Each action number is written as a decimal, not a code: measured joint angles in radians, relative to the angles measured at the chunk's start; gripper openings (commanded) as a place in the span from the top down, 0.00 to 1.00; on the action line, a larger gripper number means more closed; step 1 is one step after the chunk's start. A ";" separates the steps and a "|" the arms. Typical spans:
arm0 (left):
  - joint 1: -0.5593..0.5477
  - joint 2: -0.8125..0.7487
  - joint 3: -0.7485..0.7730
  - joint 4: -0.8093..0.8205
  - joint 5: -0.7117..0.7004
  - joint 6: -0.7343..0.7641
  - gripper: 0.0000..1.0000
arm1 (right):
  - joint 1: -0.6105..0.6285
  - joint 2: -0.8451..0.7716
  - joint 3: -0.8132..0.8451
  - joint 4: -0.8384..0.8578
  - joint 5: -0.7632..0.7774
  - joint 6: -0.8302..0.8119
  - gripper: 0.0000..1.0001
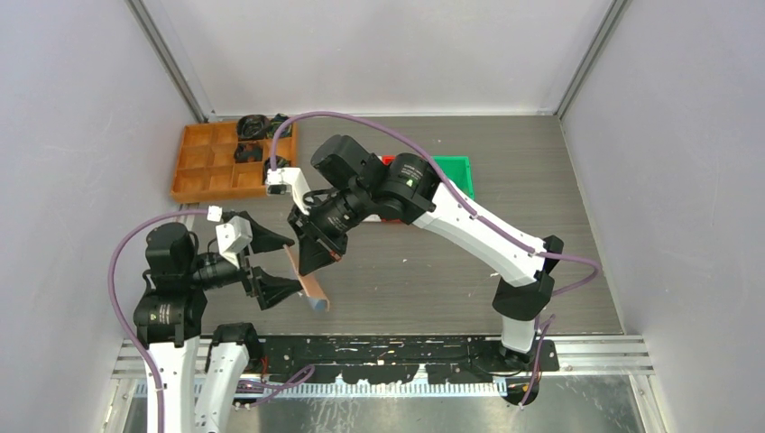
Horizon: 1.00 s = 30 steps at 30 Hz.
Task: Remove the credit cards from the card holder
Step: Open the card holder.
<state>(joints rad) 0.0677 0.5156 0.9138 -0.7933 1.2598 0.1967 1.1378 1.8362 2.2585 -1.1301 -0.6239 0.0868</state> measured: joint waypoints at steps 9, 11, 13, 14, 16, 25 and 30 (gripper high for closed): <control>0.000 -0.007 -0.002 0.007 0.015 -0.007 0.00 | 0.006 0.001 0.006 0.063 -0.111 0.036 0.99; 0.000 -0.007 -0.002 0.013 0.015 -0.007 0.01 | 0.006 0.001 0.006 0.082 -0.137 0.048 0.99; 0.000 -0.008 -0.002 0.020 0.017 -0.010 0.03 | 0.007 0.001 0.006 0.094 -0.155 0.056 0.99; 0.000 -0.008 0.000 0.020 0.020 -0.013 0.05 | 0.007 0.001 0.006 0.102 -0.167 0.063 0.99; 0.000 -0.008 0.004 0.022 0.027 -0.019 0.06 | 0.007 0.001 0.006 0.113 -0.178 0.071 0.99; 0.000 -0.016 0.077 0.036 0.130 -0.087 0.25 | 0.008 0.001 0.006 0.128 -0.204 0.082 0.99; 0.000 -0.023 0.096 0.046 0.198 -0.105 0.58 | 0.008 0.001 0.006 0.128 -0.210 0.090 0.99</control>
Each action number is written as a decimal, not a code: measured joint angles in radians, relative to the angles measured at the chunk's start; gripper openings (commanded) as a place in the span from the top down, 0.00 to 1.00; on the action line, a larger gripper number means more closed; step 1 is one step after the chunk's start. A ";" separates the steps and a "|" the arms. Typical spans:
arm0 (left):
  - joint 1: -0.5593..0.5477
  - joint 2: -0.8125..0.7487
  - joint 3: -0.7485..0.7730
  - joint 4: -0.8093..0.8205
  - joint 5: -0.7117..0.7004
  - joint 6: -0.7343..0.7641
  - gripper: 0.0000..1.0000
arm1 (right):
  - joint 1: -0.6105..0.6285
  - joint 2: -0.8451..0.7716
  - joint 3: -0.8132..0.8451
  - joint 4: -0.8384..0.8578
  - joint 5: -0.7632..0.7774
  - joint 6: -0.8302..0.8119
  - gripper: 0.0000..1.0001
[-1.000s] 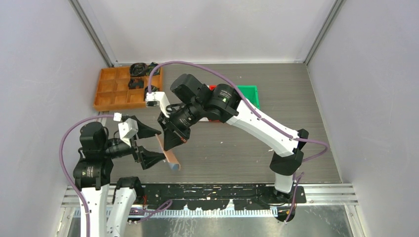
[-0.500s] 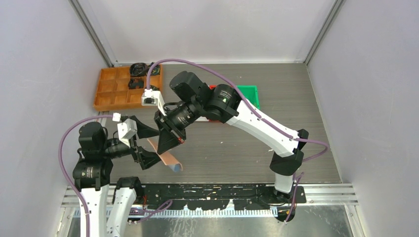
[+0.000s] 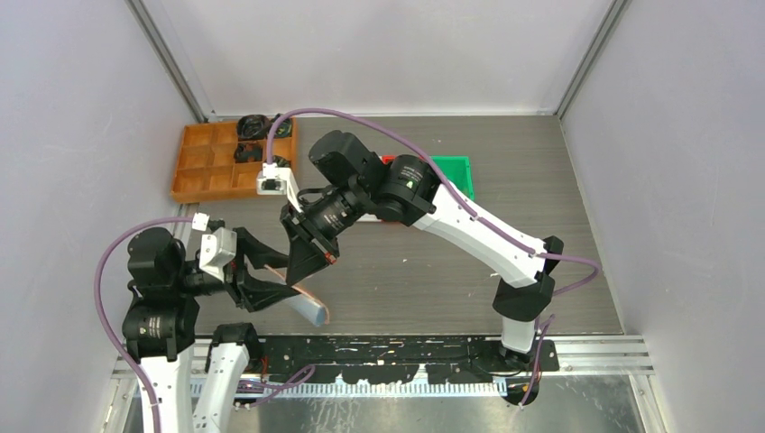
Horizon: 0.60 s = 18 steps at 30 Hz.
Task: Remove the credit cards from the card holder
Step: Open the card holder.
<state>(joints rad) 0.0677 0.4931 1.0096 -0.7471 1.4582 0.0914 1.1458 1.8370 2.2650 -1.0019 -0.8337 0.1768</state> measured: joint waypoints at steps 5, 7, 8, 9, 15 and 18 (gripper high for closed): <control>-0.001 0.001 0.000 0.003 0.044 -0.006 0.79 | -0.007 -0.009 -0.011 0.024 0.003 0.018 0.99; -0.001 0.001 0.000 0.006 0.043 -0.005 0.78 | -0.018 -0.025 -0.037 0.049 0.003 0.029 0.99; -0.001 0.001 0.000 0.007 0.042 -0.004 0.76 | -0.025 -0.037 -0.055 0.063 0.003 0.037 0.99; -0.001 0.001 0.000 0.010 0.041 -0.004 0.75 | -0.029 -0.045 -0.067 0.071 0.003 0.043 0.99; 0.000 0.001 0.000 0.015 0.034 -0.007 0.89 | -0.043 -0.064 -0.087 0.107 0.003 0.066 0.99; 0.000 0.000 0.000 0.017 0.020 -0.011 1.00 | -0.044 -0.065 -0.089 0.113 0.004 0.070 0.92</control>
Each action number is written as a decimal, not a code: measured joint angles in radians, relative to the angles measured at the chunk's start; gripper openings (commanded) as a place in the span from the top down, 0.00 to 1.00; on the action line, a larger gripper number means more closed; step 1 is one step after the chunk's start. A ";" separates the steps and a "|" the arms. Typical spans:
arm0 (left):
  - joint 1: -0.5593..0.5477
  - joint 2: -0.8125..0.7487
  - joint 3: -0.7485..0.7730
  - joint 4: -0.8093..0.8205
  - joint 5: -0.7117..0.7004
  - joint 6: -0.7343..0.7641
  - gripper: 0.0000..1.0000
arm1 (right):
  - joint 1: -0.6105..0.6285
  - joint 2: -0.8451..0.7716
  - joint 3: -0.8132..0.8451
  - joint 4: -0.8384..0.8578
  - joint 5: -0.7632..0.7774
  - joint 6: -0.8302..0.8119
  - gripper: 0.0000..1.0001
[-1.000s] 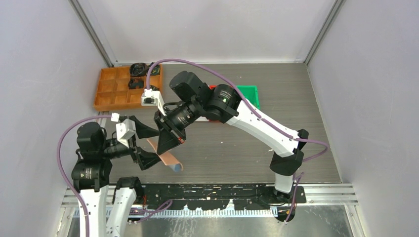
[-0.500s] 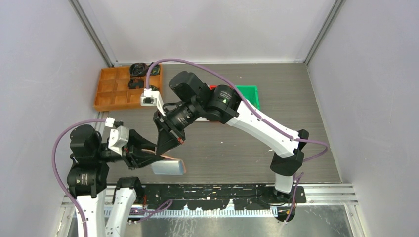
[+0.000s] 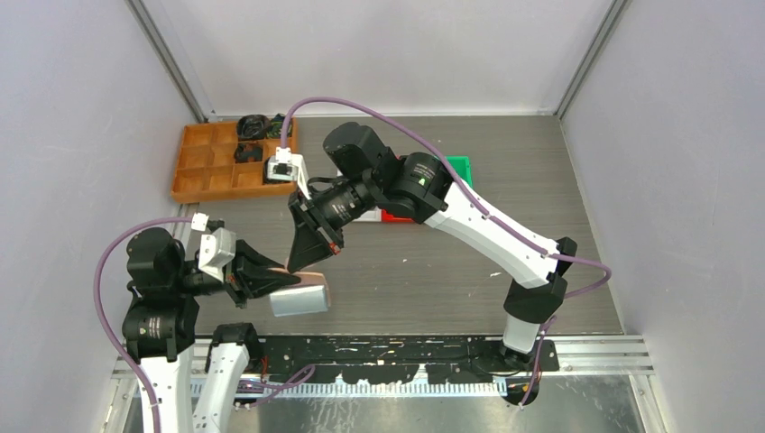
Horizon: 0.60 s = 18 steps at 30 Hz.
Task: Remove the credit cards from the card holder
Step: Open the card holder.
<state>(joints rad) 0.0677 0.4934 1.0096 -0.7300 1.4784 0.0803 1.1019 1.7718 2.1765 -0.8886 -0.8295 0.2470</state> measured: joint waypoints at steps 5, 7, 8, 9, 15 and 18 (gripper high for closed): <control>0.000 0.000 0.000 -0.004 -0.033 -0.005 1.00 | -0.010 -0.024 -0.026 0.022 0.023 0.010 0.23; 0.000 0.000 0.000 -0.004 -0.045 -0.010 1.00 | -0.023 -0.057 -0.063 0.054 0.041 0.010 0.16; 0.000 0.000 0.000 -0.004 -0.052 -0.017 1.00 | -0.031 -0.079 -0.087 0.066 0.052 0.012 0.15; 0.000 0.001 0.000 -0.003 -0.062 -0.024 1.00 | -0.036 -0.100 -0.114 0.081 0.065 0.012 0.14; 0.000 0.011 -0.008 0.101 -0.101 -0.189 1.00 | -0.069 -0.293 -0.386 0.203 0.158 0.018 0.11; 0.000 0.013 -0.020 0.194 -0.116 -0.304 1.00 | -0.071 -0.373 -0.529 0.285 0.190 0.021 0.12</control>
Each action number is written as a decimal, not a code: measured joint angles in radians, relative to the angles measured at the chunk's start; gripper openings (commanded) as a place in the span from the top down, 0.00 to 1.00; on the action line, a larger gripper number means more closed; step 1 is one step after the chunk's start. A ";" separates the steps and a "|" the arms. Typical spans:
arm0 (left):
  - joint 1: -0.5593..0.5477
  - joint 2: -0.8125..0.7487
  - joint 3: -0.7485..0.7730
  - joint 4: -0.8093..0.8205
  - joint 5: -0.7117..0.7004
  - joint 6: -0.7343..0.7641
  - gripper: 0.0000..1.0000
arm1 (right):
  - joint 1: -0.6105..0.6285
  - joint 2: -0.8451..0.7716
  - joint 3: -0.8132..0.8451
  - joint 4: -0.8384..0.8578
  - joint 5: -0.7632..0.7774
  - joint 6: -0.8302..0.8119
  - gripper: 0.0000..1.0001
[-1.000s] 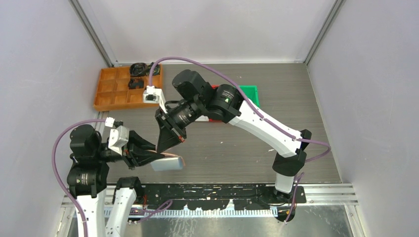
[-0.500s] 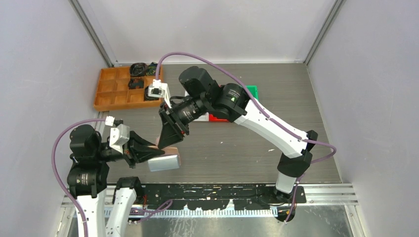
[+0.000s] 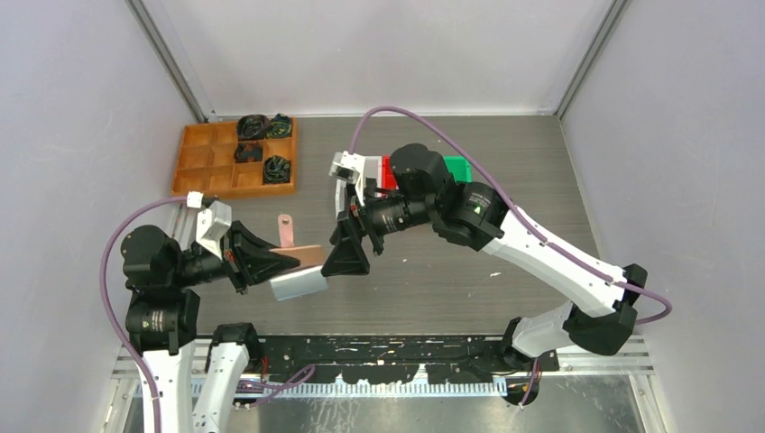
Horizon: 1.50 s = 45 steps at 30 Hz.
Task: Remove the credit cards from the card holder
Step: Open the card holder, then remove the credit card from the card holder.
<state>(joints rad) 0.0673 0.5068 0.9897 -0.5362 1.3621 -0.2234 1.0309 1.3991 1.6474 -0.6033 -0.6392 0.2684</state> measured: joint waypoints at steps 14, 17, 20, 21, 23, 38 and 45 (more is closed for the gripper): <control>0.000 0.027 -0.003 0.209 -0.034 -0.337 1.00 | 0.001 -0.010 -0.201 0.377 0.011 0.140 0.63; 0.000 0.027 -0.003 0.215 -0.042 -0.359 0.85 | 0.001 0.003 -0.201 0.442 -0.017 0.183 0.99; 0.000 0.031 -0.003 0.220 -0.065 -0.379 0.42 | 0.001 0.006 -0.203 0.470 -0.038 0.213 0.99; 0.000 0.033 -0.003 0.224 -0.068 -0.375 0.38 | 0.000 0.006 -0.204 0.469 -0.035 0.217 0.99; 0.000 0.034 -0.005 0.222 -0.080 -0.380 0.36 | -0.005 0.006 -0.212 0.468 -0.030 0.229 0.99; 0.000 0.012 -0.041 0.211 -0.125 -0.365 1.00 | -0.085 -0.015 -0.284 0.563 -0.063 0.376 0.54; 0.000 0.014 -0.044 0.254 -0.180 -0.433 1.00 | -0.092 -0.016 -0.319 0.690 -0.116 0.448 0.38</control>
<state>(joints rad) 0.0673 0.5209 0.9459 -0.2825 1.1816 -0.6559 0.9390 1.3827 1.3281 0.0872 -0.7551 0.7162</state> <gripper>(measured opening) 0.021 0.596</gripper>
